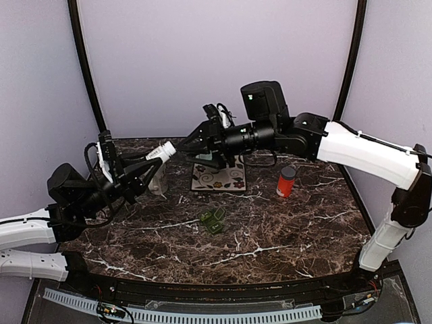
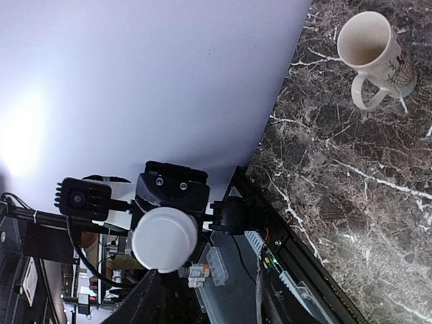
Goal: Sort the pills into containers
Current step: Screw the lid of the pill bottle onto the pill bottle.
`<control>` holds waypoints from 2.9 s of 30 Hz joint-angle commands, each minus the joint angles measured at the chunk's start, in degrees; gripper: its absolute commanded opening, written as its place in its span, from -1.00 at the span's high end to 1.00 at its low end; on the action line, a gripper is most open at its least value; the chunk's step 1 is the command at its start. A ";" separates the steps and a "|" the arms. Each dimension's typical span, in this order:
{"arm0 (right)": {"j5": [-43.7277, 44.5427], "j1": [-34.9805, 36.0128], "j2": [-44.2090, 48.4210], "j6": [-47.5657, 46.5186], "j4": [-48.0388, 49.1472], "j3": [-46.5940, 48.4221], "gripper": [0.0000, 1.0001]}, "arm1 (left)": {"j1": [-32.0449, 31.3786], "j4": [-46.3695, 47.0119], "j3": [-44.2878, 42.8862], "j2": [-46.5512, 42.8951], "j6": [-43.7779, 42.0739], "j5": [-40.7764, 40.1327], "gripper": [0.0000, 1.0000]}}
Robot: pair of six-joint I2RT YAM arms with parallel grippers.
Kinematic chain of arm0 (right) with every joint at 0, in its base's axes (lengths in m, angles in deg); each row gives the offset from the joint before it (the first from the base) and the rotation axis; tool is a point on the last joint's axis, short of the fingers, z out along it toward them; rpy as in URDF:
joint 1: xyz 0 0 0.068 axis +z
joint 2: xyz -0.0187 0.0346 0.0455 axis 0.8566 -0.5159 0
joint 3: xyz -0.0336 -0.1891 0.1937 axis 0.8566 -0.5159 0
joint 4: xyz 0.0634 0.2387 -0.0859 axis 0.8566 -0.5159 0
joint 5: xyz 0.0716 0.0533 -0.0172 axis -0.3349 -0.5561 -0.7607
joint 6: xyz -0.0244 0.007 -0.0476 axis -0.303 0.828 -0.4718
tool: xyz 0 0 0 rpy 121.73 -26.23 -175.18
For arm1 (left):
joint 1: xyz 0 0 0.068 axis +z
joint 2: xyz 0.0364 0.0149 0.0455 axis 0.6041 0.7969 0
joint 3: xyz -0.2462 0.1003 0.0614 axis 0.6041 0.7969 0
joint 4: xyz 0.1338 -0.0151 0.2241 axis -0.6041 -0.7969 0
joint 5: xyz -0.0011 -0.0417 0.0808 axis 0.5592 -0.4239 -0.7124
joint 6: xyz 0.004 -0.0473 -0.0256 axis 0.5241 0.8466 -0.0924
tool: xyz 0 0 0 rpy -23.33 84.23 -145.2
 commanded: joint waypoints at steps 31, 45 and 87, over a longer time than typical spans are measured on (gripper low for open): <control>12.37 3.23 25.12 -50.18 13.38 -20.92 -0.09 | 9.89 15.72 -17.39 20.34 46.47 38.99 1.00; 9.84 3.81 21.78 -51.88 12.65 -17.84 -0.10 | 9.95 35.72 -21.80 32.44 65.21 49.31 1.00; 13.63 5.99 13.44 -46.60 4.19 -8.14 0.78 | 9.87 32.82 -24.84 34.80 60.55 49.83 1.00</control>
